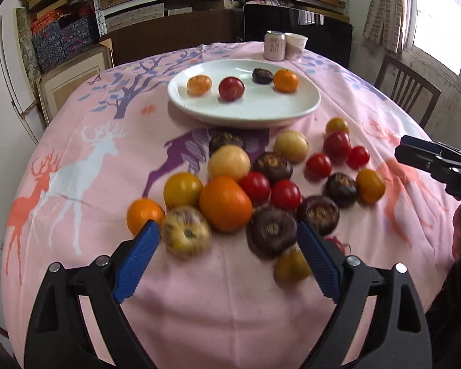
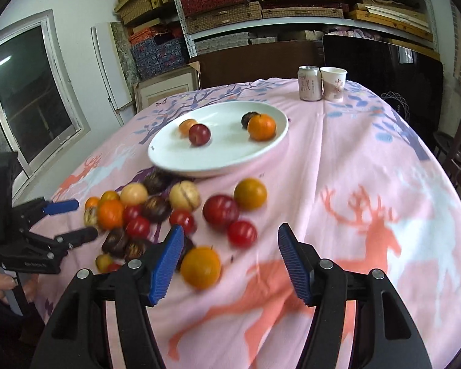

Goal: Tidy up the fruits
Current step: 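Withdraw both grippers from the plate toward the remaining fruits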

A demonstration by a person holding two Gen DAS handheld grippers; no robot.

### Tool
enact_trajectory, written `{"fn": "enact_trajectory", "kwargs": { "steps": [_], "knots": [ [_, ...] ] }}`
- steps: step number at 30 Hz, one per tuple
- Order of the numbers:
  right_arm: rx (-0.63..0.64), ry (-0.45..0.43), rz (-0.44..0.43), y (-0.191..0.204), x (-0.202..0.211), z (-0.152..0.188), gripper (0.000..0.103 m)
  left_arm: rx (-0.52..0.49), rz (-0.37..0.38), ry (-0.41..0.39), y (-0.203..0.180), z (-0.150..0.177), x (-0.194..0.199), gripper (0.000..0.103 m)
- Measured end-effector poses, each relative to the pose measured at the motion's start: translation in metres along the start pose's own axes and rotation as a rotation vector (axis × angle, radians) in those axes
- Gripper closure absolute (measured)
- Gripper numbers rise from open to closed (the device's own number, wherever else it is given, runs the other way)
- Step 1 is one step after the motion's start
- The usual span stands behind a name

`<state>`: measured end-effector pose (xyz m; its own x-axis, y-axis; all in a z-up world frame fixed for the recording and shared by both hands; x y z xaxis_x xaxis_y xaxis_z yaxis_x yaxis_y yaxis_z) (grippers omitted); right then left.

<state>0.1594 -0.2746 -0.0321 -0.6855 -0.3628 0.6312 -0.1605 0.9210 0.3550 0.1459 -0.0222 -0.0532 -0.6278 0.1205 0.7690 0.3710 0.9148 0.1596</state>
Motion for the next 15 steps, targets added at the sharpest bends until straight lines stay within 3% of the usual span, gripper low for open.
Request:
{"fn": "enact_trajectory", "kwargs": {
  "steps": [4,7,9,15],
  "knots": [
    [-0.034,0.011,-0.013,-0.003,0.001,0.027,0.039,-0.036,-0.003,0.004,-0.021,0.019,-0.002,0.015],
    [-0.043,0.021,-0.007,-0.002,0.001,0.034,0.039,-0.055,-0.019,-0.003,-0.029,0.02,-0.003,0.021],
    [-0.036,0.01,-0.002,0.0,0.005,0.036,0.039,-0.056,0.007,-0.004,-0.032,0.019,-0.003,0.035],
    [-0.022,0.001,0.007,0.003,0.008,0.039,0.039,-0.082,0.064,0.007,-0.046,0.021,-0.006,0.05]
  ]
}}
Point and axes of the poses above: each gripper's, at about its wrist camera, not at the fingertips, and x roughly against the way its jaws point, y to its left, z to its underside, the point moved 1 cm from there along -x, roughly the way its jaws point, and after that the axes turned 11 degrees about -x, right-handed, at the moved point
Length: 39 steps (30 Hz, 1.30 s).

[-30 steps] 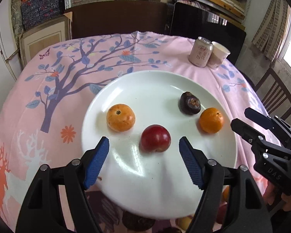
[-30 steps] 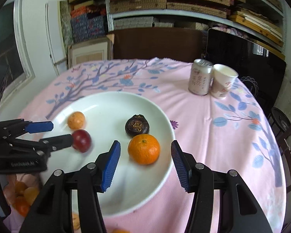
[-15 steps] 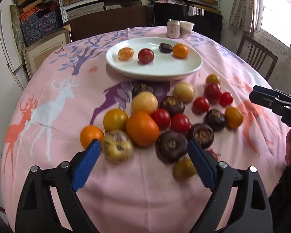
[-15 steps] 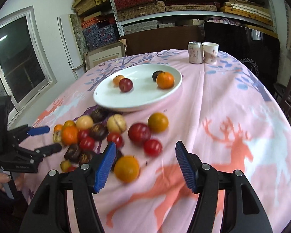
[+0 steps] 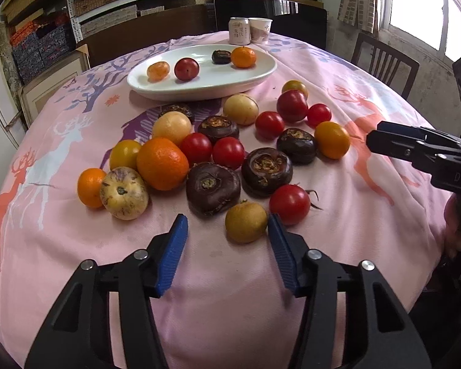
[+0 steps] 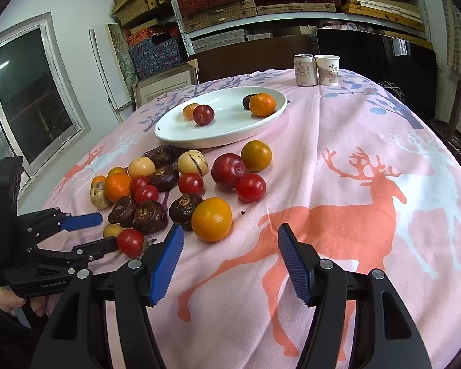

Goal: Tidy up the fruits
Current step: 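Withdraw both grippers from the plate toward the remaining fruits, then grasp the yellow round fruit with the left gripper while the right gripper grasps a red tomato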

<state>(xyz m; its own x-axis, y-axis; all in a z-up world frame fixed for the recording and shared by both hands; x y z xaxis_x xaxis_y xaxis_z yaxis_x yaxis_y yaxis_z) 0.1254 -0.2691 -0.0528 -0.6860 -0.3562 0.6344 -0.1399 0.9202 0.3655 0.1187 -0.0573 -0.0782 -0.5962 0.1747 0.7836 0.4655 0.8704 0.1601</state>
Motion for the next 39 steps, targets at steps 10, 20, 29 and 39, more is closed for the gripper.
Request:
{"fn": "enact_trajectory", "kwargs": {
  "steps": [10,20,29,39],
  "knots": [
    [0.026,0.002,0.009,0.003,-0.001,0.007,0.039,0.043,0.055,-0.021,-0.003,-0.003,-0.012,0.051],
    [0.072,0.016,-0.021,0.019,0.002,0.013,0.039,0.069,0.078,-0.062,0.0,0.003,-0.002,0.076],
    [0.17,0.149,-0.093,0.072,-0.025,0.024,0.039,0.124,0.021,-0.117,0.025,0.018,0.034,0.076],
    [0.141,0.234,-0.034,0.091,-0.057,0.02,0.051,0.149,0.036,-0.111,0.033,0.032,0.037,0.076]
  ]
}}
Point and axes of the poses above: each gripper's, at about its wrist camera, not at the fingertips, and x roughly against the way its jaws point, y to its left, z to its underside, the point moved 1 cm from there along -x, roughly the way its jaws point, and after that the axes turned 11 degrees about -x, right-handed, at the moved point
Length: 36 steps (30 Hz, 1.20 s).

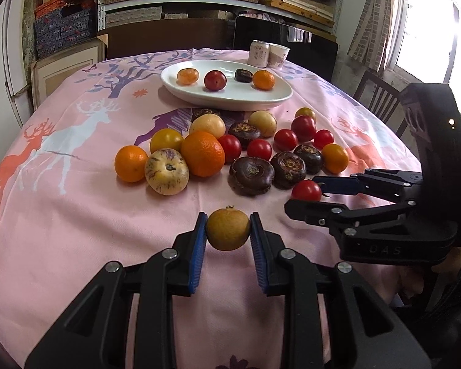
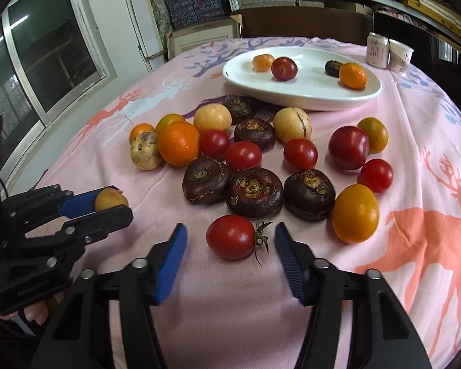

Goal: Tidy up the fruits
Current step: 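Grasp the yellow round fruit with the left gripper while the right gripper grasps a red tomato, then carry both fruits onto the white plate and release them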

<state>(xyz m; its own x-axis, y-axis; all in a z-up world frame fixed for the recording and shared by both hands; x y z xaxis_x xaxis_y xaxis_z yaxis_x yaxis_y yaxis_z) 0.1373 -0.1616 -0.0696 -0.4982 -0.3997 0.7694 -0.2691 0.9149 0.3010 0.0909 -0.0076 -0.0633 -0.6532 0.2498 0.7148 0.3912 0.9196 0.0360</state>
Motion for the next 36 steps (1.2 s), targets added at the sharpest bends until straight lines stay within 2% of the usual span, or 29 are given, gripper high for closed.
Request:
{"fn": "enact_trajectory", "kwargs": {
  "steps": [1,2,3,10,14,20,24,31,33,36],
  "knots": [
    [0.0,-0.002,0.008,0.0,-0.001,0.0,0.053,0.0,0.001,-0.001,0.0,0.0,0.0,0.076],
    [0.001,-0.007,0.018,0.0,-0.001,0.0,0.062,0.0,0.001,0.0,0.0,0.001,0.0,0.076],
    [0.004,-0.008,0.022,0.001,-0.002,0.0,0.064,0.001,0.003,0.002,0.0,0.002,0.0,0.076],
    [-0.018,-0.029,0.005,-0.004,0.004,0.002,0.066,0.007,0.007,0.007,0.002,0.004,0.0,0.076],
    [-0.041,-0.042,-0.037,-0.01,0.014,0.003,0.066,0.006,0.006,0.005,0.001,0.003,0.0,0.076],
    [-0.076,-0.091,-0.058,-0.029,0.035,-0.004,0.066,-0.009,0.014,-0.004,-0.001,-0.012,0.002,0.076],
    [-0.104,-0.171,-0.048,-0.048,0.058,-0.025,0.066,-0.02,0.004,-0.024,0.007,-0.04,0.002,0.076],
    [-0.139,-0.328,-0.02,-0.079,0.09,-0.09,0.066,-0.018,-0.017,-0.055,0.03,-0.11,-0.017,0.076],
    [-0.142,-0.347,-0.018,-0.083,0.087,-0.111,0.066,-0.003,-0.015,-0.048,0.04,-0.133,-0.035,0.076],
    [-0.154,-0.332,-0.013,-0.088,0.066,-0.139,0.066,0.011,-0.042,-0.021,0.052,-0.16,-0.067,0.076]
  ]
}}
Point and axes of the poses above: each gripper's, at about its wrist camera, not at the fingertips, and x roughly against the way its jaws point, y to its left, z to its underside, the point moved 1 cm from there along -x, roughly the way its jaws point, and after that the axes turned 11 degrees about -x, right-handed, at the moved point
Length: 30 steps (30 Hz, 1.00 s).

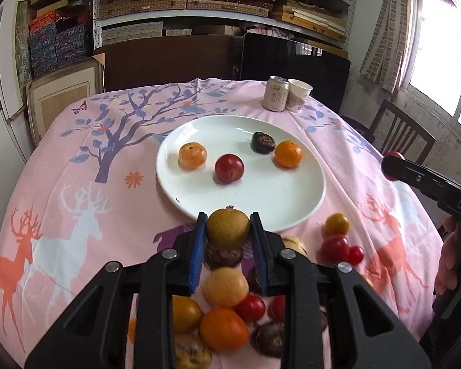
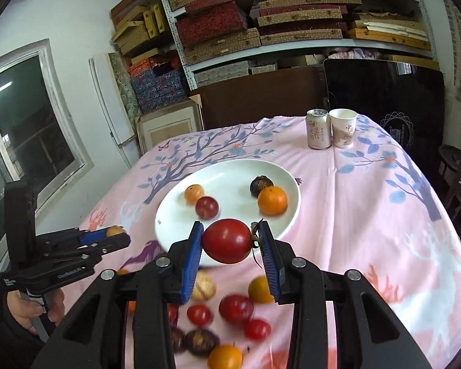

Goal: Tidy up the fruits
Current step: 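Carry both fruits onto the white plate and release them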

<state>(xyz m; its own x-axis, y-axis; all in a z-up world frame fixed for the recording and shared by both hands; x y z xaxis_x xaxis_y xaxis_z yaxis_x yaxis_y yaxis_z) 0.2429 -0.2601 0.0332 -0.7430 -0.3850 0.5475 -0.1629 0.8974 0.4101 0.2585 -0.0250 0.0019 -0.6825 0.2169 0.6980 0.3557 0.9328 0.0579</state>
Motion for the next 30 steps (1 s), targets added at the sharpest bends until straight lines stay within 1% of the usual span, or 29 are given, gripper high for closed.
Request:
{"fn": "enact_trajectory", "kwargs": {
  "steps": [4,7,10,11,13,14,15,19,22,25,30],
  "knots": [
    [-0.015,0.079,0.014,-0.002,-0.052,-0.012,0.066,0.037,0.035,0.057,0.005,-0.019,-0.044,0.076],
    [-0.017,0.132,0.024,0.0,-0.084,-0.013,0.066,0.027,0.031,0.098,0.005,-0.026,-0.07,0.075],
    [-0.012,0.172,0.041,0.0,-0.11,-0.011,0.066,0.046,0.024,0.136,0.01,-0.027,-0.089,0.076],
    [-0.011,0.183,0.04,0.001,-0.116,-0.011,0.064,0.055,0.023,0.141,0.012,-0.027,-0.092,0.073],
    [-0.003,0.203,0.041,0.003,-0.124,-0.011,0.063,0.08,0.016,0.14,0.017,-0.028,-0.094,0.058],
    [-0.002,0.201,0.039,0.004,-0.124,-0.012,0.057,0.092,0.008,0.13,0.02,-0.029,-0.092,0.045],
    [0.0,0.185,0.038,0.006,-0.121,-0.013,0.055,0.103,-0.003,0.111,0.023,-0.029,-0.086,0.036],
    [0.006,0.141,0.032,0.008,-0.099,-0.016,0.055,0.107,-0.01,0.062,0.026,-0.028,-0.06,0.035],
    [-0.003,0.122,0.025,0.006,-0.077,-0.014,0.054,0.089,-0.007,0.037,0.023,-0.019,-0.034,0.035],
    [-0.012,0.118,0.028,0.003,-0.057,-0.005,0.052,0.076,-0.007,0.021,0.021,-0.001,-0.009,0.031],
    [-0.003,0.133,0.026,0.003,-0.027,0.029,0.049,0.078,-0.003,0.03,0.02,0.044,0.024,0.031]
  ]
}}
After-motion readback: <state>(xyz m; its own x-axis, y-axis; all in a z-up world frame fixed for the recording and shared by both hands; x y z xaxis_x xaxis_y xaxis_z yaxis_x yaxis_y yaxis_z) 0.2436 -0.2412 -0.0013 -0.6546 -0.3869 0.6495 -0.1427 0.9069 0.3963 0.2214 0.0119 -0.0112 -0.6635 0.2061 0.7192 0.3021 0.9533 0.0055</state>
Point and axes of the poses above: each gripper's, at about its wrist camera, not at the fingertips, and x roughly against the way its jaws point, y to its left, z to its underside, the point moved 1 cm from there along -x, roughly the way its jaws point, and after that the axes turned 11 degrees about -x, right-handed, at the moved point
